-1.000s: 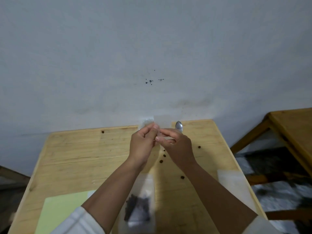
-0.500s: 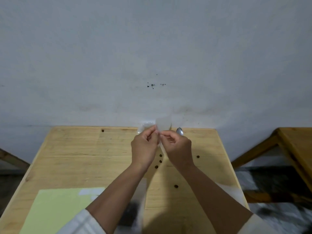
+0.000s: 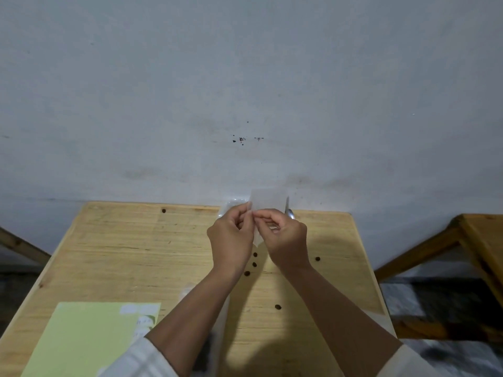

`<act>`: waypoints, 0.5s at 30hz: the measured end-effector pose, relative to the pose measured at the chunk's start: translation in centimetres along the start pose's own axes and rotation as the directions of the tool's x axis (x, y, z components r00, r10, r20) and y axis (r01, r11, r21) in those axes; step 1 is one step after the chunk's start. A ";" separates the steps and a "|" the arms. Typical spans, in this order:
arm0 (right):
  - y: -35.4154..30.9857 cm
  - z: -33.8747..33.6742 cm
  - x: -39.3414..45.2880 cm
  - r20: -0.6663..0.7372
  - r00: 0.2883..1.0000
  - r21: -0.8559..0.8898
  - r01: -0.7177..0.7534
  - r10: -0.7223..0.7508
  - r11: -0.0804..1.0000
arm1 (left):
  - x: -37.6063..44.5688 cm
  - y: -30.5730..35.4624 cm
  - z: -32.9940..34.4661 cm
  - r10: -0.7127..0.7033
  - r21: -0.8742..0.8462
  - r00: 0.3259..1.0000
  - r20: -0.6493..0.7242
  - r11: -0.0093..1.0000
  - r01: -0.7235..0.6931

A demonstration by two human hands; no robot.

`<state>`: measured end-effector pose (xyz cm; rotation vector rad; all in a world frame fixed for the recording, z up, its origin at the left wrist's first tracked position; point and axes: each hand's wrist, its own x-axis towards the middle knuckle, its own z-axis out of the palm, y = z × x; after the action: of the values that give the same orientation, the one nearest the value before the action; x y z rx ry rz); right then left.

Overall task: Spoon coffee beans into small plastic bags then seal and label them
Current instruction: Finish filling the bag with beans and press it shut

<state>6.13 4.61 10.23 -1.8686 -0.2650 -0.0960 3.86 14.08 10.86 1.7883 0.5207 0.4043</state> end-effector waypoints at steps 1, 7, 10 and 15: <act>0.1 0.0 0.1 0.001 1.000 -0.008 0.001 -0.001 1.000 | 0.1 -0.1 0.0 0.006 0.008 1.000 0.010 1.000 -0.006; 0.7 0.2 0.8 -0.024 0.995 0.021 -0.101 0.102 0.995 | 0.7 -0.6 -0.2 0.092 0.149 0.994 0.064 0.984 -0.101; 0.7 0.5 1.0 -0.040 0.987 0.050 -0.151 0.153 0.987 | 1.0 -0.5 -0.5 0.145 0.201 0.986 0.082 0.967 -0.159; 1.6 0.2 0.9 -0.136 0.982 -0.071 -0.141 0.131 0.987 | 2.4 -1.1 -2.1 0.158 0.267 0.987 0.010 0.951 -0.154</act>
<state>7.38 4.44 8.92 -1.9453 -0.0423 -0.1369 4.65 17.28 10.39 2.0975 0.4596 0.4716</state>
